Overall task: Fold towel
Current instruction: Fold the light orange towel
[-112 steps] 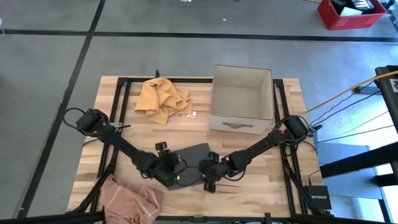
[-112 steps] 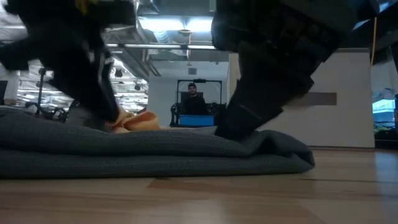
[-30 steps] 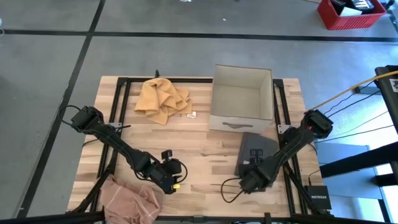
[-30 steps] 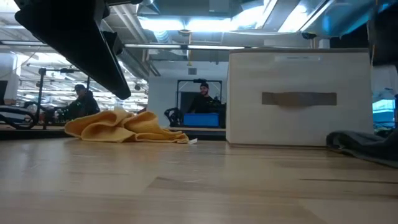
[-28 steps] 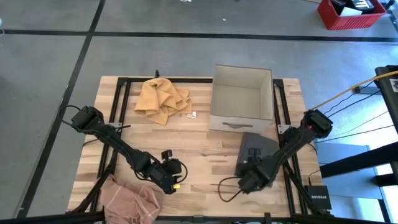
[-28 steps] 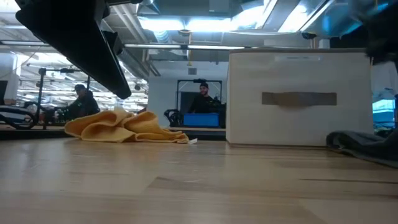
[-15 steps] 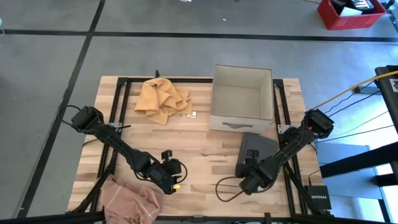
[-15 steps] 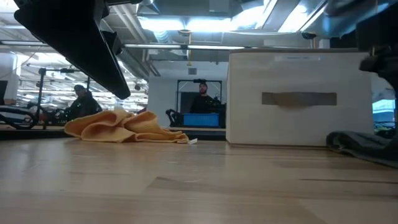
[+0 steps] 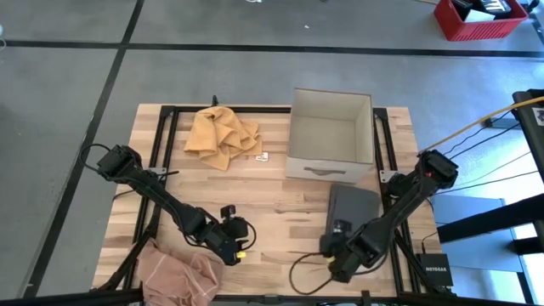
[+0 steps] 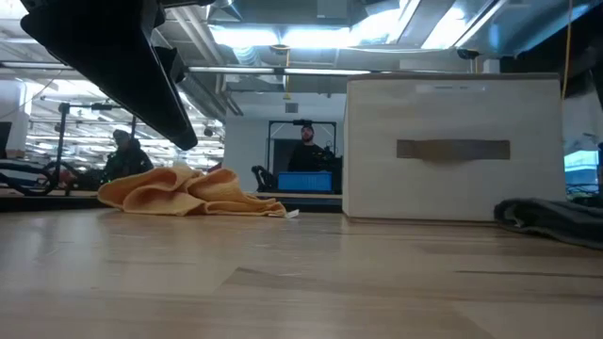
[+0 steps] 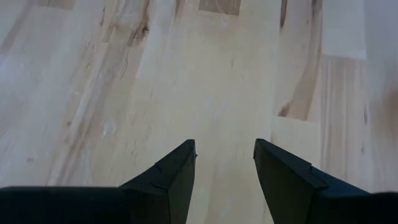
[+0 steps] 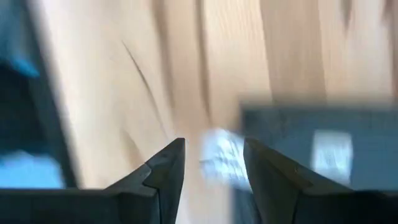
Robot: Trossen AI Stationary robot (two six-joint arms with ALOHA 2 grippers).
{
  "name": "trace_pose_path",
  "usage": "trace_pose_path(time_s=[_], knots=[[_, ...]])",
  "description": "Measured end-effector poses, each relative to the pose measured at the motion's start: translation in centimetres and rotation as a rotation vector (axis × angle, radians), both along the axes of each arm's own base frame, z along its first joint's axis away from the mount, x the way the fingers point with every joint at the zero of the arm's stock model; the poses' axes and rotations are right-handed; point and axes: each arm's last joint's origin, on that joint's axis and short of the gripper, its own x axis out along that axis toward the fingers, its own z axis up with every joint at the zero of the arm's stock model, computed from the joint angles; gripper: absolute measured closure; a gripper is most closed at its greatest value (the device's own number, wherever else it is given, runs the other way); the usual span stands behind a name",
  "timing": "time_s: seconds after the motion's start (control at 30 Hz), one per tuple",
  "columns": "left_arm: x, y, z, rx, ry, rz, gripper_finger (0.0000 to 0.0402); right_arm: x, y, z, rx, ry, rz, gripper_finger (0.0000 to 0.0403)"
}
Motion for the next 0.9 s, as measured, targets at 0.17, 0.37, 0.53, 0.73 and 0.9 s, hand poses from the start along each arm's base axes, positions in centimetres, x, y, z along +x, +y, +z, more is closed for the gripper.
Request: trace_pose_path(time_s=[0.17, 0.37, 0.53, 0.73, 0.9], knots=[[0.6, -0.8, 2.1, -0.026, -0.026, -0.066, 0.0243, 3.1, 1.2, 1.0, -0.213, -0.573, -0.040, 0.0235], [0.0, -1.4, 5.1, 0.041, 0.039, -0.129, 0.0243, 7.3, 0.9, 0.2, -0.349, -0.770, 0.037, 0.0235], [-1.4, -0.7, 5.5, 0.057, 0.224, -0.050, 0.0243, 9.4, -0.3, -0.3, -0.266, -0.782, 0.056, 0.0235], [-4.5, -2.3, 4.6, -0.048, 0.415, 0.016, 0.0243, 8.7, -0.6, -1.6, -0.194, -0.629, 0.058, 0.0223], [-6.6, -4.0, 3.9, -0.123, 0.484, 0.049, 0.0243, 8.1, 0.5, -3.4, -0.187, -0.593, 0.058, 0.0174]])
